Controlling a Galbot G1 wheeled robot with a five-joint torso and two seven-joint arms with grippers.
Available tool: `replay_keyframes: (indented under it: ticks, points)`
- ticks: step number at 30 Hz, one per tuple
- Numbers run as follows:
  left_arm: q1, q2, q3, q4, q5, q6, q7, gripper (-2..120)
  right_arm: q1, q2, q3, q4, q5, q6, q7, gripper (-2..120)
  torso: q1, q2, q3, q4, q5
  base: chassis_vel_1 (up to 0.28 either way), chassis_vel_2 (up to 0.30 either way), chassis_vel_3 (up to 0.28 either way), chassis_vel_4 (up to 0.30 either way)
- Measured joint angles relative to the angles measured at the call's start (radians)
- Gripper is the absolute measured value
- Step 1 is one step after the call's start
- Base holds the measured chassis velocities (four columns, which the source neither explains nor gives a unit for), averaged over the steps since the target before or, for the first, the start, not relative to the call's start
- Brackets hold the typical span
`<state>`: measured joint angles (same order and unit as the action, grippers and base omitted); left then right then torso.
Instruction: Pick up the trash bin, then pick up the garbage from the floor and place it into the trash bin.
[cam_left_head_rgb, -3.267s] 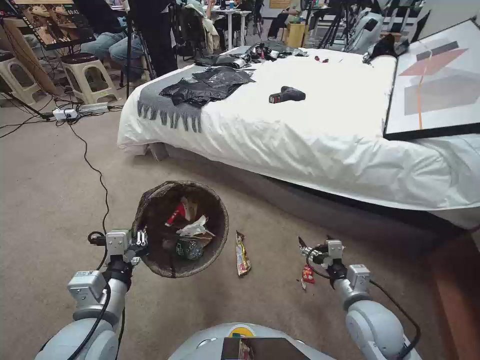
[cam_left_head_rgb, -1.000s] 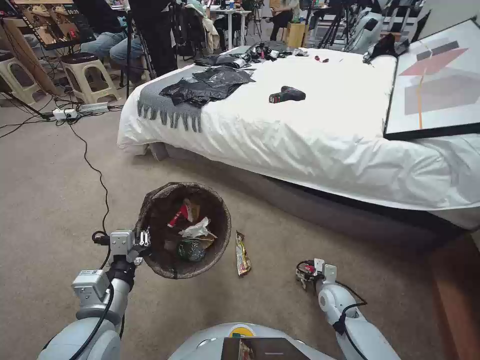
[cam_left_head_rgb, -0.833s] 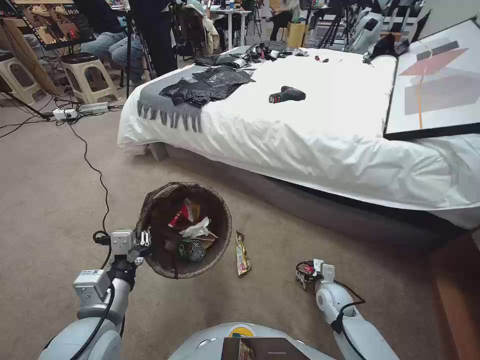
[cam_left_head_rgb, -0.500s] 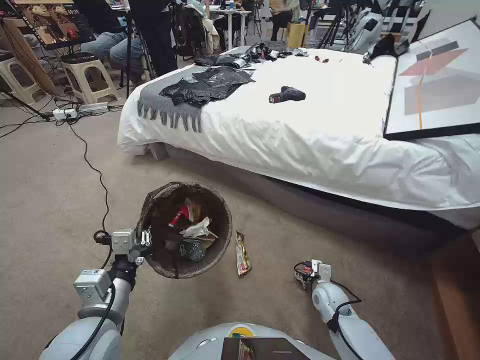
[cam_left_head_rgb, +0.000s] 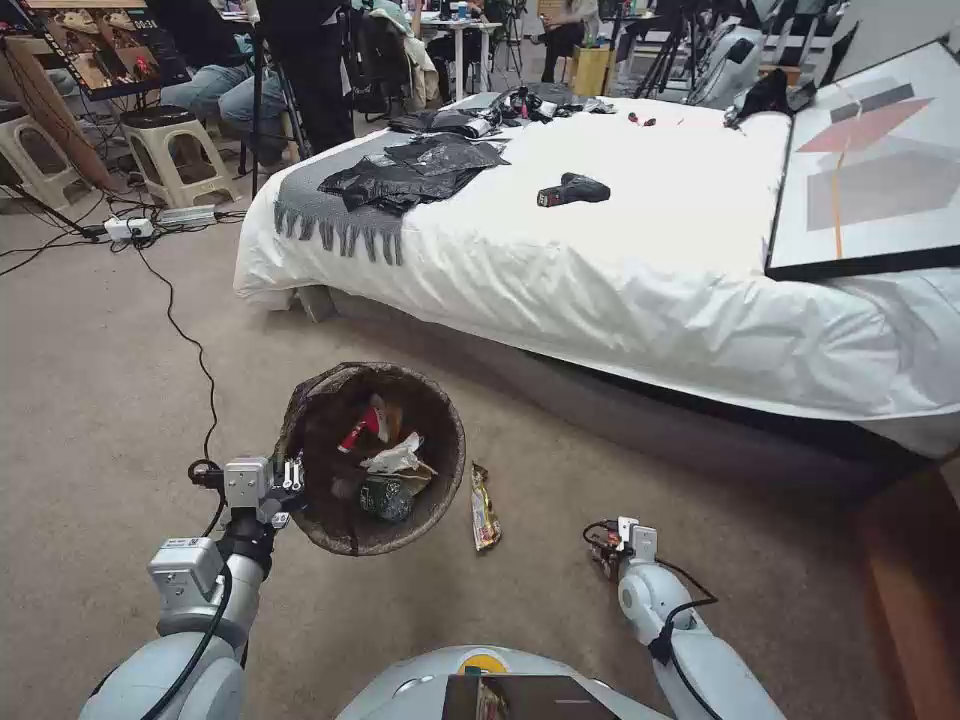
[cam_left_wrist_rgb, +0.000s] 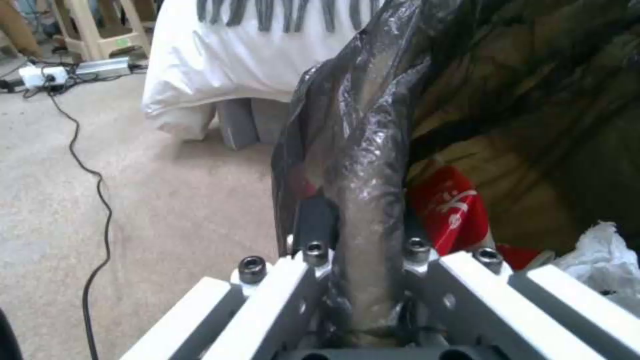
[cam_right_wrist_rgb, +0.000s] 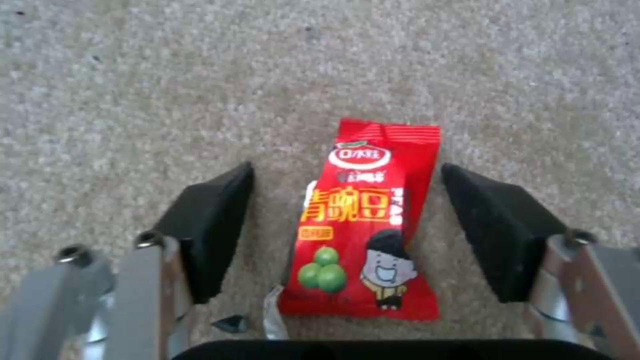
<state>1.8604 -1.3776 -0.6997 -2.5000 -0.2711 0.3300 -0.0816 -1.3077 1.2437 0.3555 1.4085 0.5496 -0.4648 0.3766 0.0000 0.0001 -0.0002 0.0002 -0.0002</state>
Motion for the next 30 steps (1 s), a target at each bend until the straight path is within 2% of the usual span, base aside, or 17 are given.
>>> replay_keyframes:
  ticks: [16,19,21,23,24,28,30]
  points:
    - [0.002,0.000,0.013,0.000,0.009,0.000,-0.002,3,-0.014,-0.002,0.003,0.014,0.012,0.006,0.003,28,0.000,0.000,0.000,0.0003,0.0011,0.000,0.000,0.000,0.000]
    - [0.002,0.000,0.014,0.000,0.010,0.000,-0.002,3,-0.017,-0.006,0.008,0.015,0.012,0.006,0.005,22,0.000,0.000,0.000,-0.0004,-0.0005,0.000,0.000,0.000,0.000]
    - [0.003,0.001,0.015,0.000,0.010,0.000,-0.002,3,-0.020,-0.007,0.014,0.023,0.014,0.006,0.005,11,0.000,0.000,0.000,-0.0006,0.0008,0.000,0.000,0.000,0.000]
    - [0.003,0.001,0.015,0.000,0.010,-0.001,-0.002,3,-0.021,-0.007,0.016,0.027,0.015,0.006,0.005,8,0.000,0.000,0.000,-0.0005,0.0006,0.000,0.000,0.000,0.000]
    - [0.004,0.001,0.014,0.000,0.010,-0.001,-0.002,3,-0.027,-0.010,0.025,0.041,0.016,0.004,0.005,2,0.000,0.000,0.000,-0.0006,0.0001,0.000,0.000,0.000,0.000]
    - [0.005,0.002,0.014,0.000,0.010,-0.001,-0.002,3,-0.041,-0.019,0.037,0.089,0.018,0.001,0.000,0,0.000,0.000,0.000,-0.0006,0.0002,0.000,0.000,0.000,0.000]
    - [0.004,0.003,0.014,0.000,0.010,-0.001,-0.003,3,-0.060,-0.034,0.048,0.156,0.019,-0.001,-0.018,0,0.000,0.000,0.000,-0.0005,0.0003,0.000,0.000,0.000,0.000]
